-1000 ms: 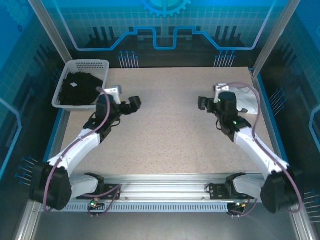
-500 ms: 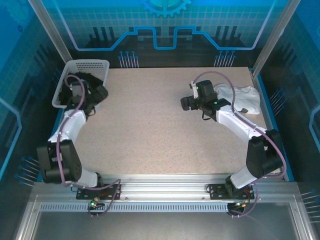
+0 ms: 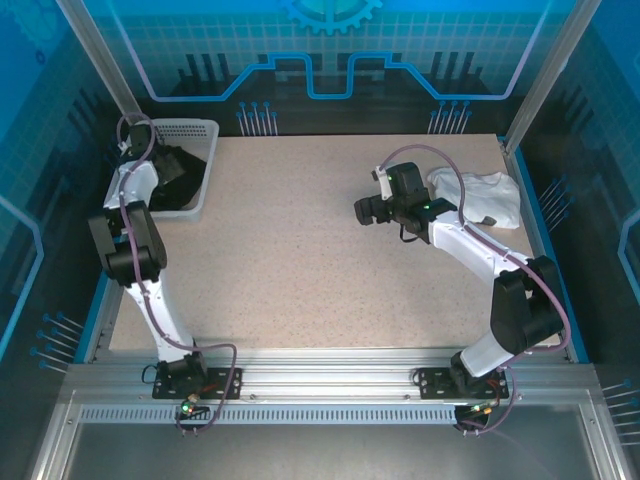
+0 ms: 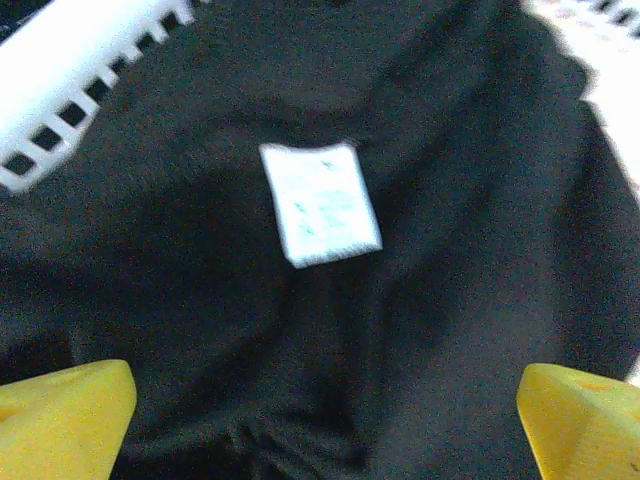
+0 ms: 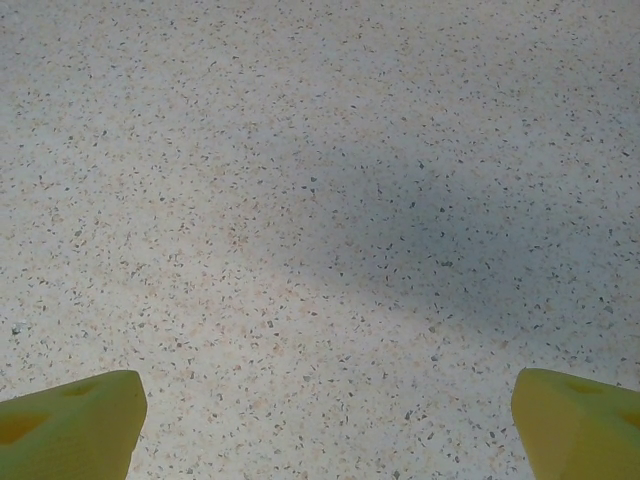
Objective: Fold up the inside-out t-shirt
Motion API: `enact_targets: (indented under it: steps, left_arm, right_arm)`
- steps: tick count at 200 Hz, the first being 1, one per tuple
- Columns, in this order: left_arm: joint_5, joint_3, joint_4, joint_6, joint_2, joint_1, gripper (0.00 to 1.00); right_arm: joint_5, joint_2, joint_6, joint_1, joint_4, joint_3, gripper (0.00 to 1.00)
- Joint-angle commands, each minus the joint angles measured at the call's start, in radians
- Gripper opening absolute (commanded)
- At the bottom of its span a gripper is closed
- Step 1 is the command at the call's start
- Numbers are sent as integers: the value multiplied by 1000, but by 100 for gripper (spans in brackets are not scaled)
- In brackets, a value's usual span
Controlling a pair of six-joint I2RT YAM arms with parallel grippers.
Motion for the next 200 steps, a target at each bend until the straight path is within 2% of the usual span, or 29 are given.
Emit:
enact_targets:
  steps: [1, 16, 50, 66, 78, 101, 122, 150, 176, 200]
  left_arm:
    - [-52, 122, -116, 72, 91, 33, 99]
    - [-21, 224, -179, 81, 179, 39, 96]
    - [64, 422, -285, 101, 330, 39, 71]
    - [92, 489, -311, 97, 351, 38, 52]
    - [113, 527, -333, 83, 335, 38, 33]
    - [162, 443, -258, 32, 173, 34, 0]
    - [159, 257, -108, -12, -92, 17, 0]
    - [95, 82, 64, -27, -426, -43, 0]
    - [75, 70, 137, 17, -636, -161, 0]
    - [70, 125, 156, 95, -728, -316, 0]
  right_arm:
    - [-29, 14, 3, -8, 10, 4, 96]
    - [-44, 23, 11, -11, 0, 16, 96]
    - [-54, 32, 24, -11, -19, 40, 96]
    - [-64, 34, 36, -12, -26, 51, 96]
    - [-73, 29, 44, -11, -33, 58, 96]
    - [-78, -4, 55, -11, -34, 48, 96]
    - [-70, -57, 60, -11, -33, 22, 96]
    - [-57, -132, 60, -12, -40, -12, 97]
    - [-40, -204, 49, -14, -60, -29, 97]
    - [-26, -272, 37, -25, -70, -45, 98]
